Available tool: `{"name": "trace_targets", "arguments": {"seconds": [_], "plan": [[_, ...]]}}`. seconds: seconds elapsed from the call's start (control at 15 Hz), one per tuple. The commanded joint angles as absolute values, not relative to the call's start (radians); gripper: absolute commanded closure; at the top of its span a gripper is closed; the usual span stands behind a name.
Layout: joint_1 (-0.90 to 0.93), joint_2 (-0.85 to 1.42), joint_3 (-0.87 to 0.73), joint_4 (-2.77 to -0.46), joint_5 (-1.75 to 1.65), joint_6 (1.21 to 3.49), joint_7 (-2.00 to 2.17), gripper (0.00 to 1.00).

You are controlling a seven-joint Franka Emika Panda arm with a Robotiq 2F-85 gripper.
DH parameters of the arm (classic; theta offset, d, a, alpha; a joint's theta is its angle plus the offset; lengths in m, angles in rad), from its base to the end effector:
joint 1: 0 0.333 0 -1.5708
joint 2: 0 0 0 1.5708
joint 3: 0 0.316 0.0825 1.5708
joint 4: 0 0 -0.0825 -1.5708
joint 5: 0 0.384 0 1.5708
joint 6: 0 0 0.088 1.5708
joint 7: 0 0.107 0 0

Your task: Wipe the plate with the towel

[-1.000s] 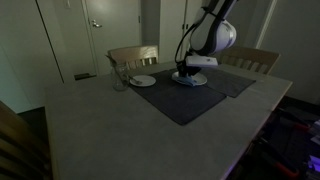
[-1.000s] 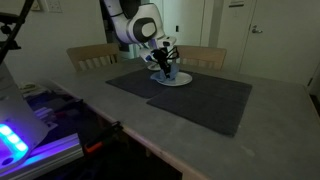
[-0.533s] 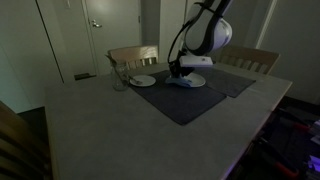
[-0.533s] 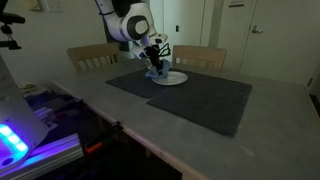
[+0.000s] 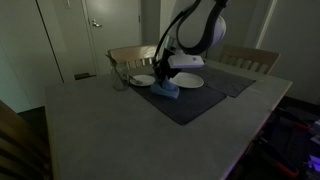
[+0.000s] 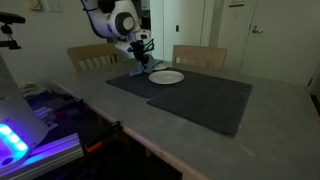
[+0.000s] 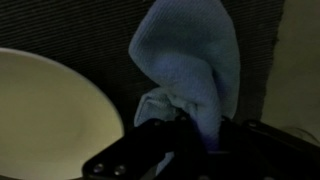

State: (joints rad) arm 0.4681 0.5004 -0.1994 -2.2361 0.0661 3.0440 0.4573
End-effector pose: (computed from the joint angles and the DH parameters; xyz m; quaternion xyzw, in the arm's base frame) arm 0.5501 0.1452 0.1808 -0.9809 0.1055 -0.1617 0.0221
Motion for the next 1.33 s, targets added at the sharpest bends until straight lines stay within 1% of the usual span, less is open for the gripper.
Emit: {"name": "trace_targets", "arguments": {"seconds": [0.0, 0.2, 0.53, 0.6, 0.67, 0.73, 0.8, 0.93, 1.0, 1.27], "plan": [[0.470, 0.475, -0.159, -2.236, 0.046, 2.998, 0.419, 0.96], [0.486, 0.500, -0.147, -2.229, 0.031, 2.995, 0.428, 0.96], [0.519, 0.538, -0.170, -2.224, 0.018, 3.016, 0.450, 0.96], [0.517, 0.540, -0.169, -2.224, 0.017, 3.016, 0.446, 0.88], [0.519, 0.542, -0.171, -2.224, 0.016, 3.013, 0.444, 0.61], [0.518, 0.541, -0.170, -2.223, 0.016, 3.007, 0.442, 0.59], [0.524, 0.540, -0.176, -2.224, 0.013, 3.006, 0.444, 0.53], [0.555, 0.523, -0.208, -2.221, -0.011, 2.973, 0.448, 0.39], [0.596, 0.518, -0.253, -2.217, -0.042, 2.955, 0.462, 0.31], [0.693, 0.484, -0.368, -2.207, -0.146, 2.917, 0.486, 0.03]]}}
